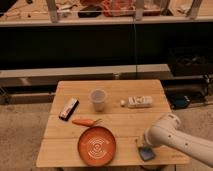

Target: Wipe the white sponge on the table

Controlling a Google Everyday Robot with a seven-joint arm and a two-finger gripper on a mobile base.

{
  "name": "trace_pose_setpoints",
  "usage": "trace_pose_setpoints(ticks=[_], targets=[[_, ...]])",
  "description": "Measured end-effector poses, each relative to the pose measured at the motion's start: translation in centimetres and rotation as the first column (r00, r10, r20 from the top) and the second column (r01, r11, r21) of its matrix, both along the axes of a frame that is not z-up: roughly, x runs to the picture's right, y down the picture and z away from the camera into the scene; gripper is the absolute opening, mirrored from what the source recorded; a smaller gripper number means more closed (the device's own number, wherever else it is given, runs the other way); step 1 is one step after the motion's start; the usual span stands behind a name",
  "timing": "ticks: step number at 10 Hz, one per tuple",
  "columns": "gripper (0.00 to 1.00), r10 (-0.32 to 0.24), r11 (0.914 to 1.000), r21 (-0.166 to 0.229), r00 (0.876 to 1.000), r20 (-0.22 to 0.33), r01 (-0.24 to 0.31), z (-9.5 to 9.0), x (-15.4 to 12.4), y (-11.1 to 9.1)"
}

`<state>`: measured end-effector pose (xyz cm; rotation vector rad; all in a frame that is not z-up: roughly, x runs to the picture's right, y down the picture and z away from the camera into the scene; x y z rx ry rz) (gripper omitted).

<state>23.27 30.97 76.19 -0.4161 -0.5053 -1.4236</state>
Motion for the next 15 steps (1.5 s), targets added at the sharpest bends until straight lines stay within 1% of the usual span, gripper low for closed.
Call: trace_pose_setpoints(ticks=[1, 2, 3, 5, 6, 7, 8, 9, 10, 11, 12, 13, 15], targets=[[0.11, 0.018, 0.9997, 0.014, 1.000, -0.018, -0.018, -0.1, 1.3, -0.3], [0.11, 0.045, 0.9985, 0.035, 0.998, -0.044, -0.043, -0.4, 3.6, -0.9], [0.11, 0.075, 0.9960, 0.053, 0.995, -0.069, -0.071, -0.8, 5.6, -1.4], [0.11, 0.127, 0.9897, 0.081, 0.986, -0.106, -0.119, -1.3, 8.3, -2.3], [0.11, 0.152, 0.9857, 0.091, 0.981, -0.123, -0.142, -1.0, 9.2, -3.1], [0.11, 0.166, 0.9835, 0.095, 0.977, -0.136, -0.154, -0.3, 9.9, -4.1], [0.11, 0.169, 0.9831, 0.095, 0.975, -0.142, -0.156, 0.3, 10.0, -5.1], [0.11, 0.164, 0.9840, 0.095, 0.975, -0.150, -0.151, 1.3, 9.9, -6.9], [0.11, 0.155, 0.9854, 0.094, 0.976, -0.151, -0.142, 1.8, 9.5, -7.9], [0.11, 0.145, 0.9870, 0.092, 0.978, -0.149, -0.132, 2.1, 8.9, -8.6], [0.11, 0.118, 0.9906, 0.087, 0.982, -0.148, -0.106, 2.4, 8.0, -9.5], [0.11, 0.104, 0.9923, 0.083, 0.984, -0.145, -0.092, 2.6, 7.3, -9.9], [0.11, 0.059, 0.9962, 0.071, 0.990, -0.126, -0.051, 3.0, 5.1, -10.3]])
